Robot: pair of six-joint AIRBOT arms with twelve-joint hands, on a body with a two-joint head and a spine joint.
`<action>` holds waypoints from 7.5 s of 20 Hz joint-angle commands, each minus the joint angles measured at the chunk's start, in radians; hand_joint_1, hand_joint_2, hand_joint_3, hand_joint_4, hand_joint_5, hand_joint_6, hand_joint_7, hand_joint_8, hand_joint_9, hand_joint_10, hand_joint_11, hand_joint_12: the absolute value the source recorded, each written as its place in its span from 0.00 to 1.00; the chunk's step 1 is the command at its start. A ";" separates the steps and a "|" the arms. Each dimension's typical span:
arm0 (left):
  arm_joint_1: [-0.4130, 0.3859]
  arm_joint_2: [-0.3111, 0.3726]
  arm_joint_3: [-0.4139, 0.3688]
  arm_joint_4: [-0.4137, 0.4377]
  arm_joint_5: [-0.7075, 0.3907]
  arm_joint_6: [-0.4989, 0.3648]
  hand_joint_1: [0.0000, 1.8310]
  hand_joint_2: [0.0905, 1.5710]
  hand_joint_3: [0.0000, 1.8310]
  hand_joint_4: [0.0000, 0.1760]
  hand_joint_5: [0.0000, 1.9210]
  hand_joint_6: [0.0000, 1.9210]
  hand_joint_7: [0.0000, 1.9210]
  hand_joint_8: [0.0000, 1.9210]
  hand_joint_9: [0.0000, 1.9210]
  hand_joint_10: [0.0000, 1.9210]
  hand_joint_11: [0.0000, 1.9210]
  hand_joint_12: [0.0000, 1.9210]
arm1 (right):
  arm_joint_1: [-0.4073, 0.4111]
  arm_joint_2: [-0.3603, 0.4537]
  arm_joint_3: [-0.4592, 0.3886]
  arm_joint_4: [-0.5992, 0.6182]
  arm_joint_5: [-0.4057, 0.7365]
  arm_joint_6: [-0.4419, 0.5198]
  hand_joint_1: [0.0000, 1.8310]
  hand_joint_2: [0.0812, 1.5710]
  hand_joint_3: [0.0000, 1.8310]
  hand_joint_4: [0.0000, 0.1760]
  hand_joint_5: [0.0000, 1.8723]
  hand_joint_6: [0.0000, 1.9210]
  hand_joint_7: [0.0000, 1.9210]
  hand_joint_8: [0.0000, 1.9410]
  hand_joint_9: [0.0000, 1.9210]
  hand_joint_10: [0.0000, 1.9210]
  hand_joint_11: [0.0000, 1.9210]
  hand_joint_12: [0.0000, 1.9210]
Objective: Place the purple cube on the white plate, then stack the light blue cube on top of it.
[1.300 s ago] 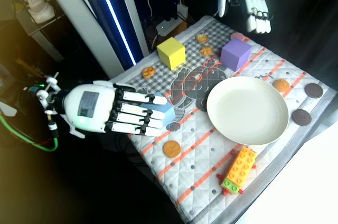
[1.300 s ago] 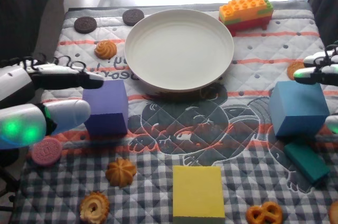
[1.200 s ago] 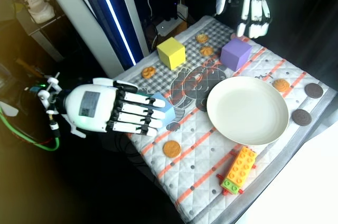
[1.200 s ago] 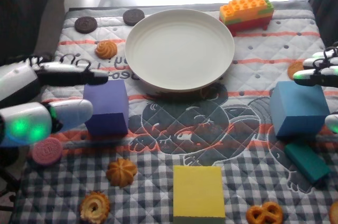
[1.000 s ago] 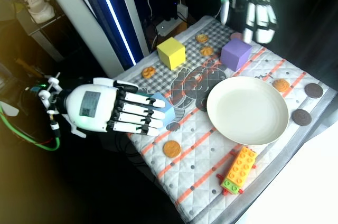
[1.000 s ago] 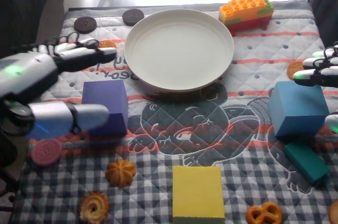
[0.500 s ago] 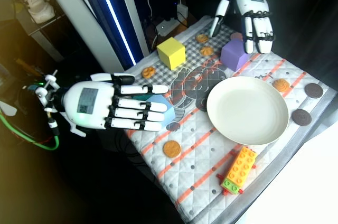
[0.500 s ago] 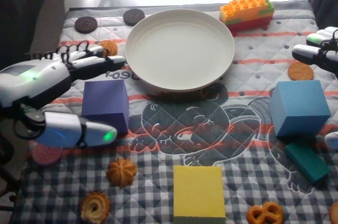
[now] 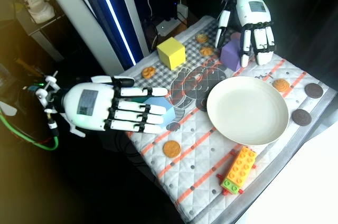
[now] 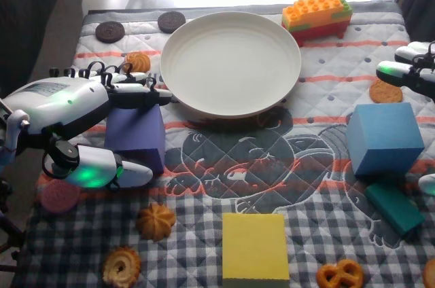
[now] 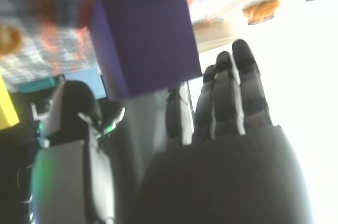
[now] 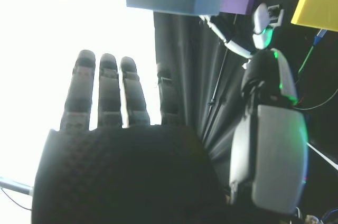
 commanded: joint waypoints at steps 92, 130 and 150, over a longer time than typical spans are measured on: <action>0.112 0.031 0.007 0.073 -0.436 -0.594 0.53 0.49 0.00 1.00 0.01 0.00 0.00 0.00 0.00 0.00 0.00 0.00 | 0.194 -0.164 0.160 -0.038 -0.060 0.088 0.66 0.69 0.01 0.00 0.48 0.47 0.56 0.45 0.46 0.52 0.34 0.84; 0.111 -0.048 0.051 0.086 -0.390 -0.596 0.52 0.52 0.00 1.00 0.07 0.00 0.00 0.00 0.00 0.00 0.00 0.00 | 0.758 -0.587 0.558 -0.165 -0.409 0.103 0.76 0.68 0.00 0.00 0.45 0.62 0.55 0.43 0.54 0.50 0.45 0.56; 0.119 -0.053 0.051 0.086 -0.395 -0.619 0.55 0.51 0.00 1.00 0.06 0.00 0.00 0.00 0.00 0.00 0.00 0.00 | 0.769 -0.590 0.557 -0.190 -0.439 0.103 0.55 0.62 0.00 0.26 0.14 0.00 0.23 0.00 0.30 0.15 0.19 0.68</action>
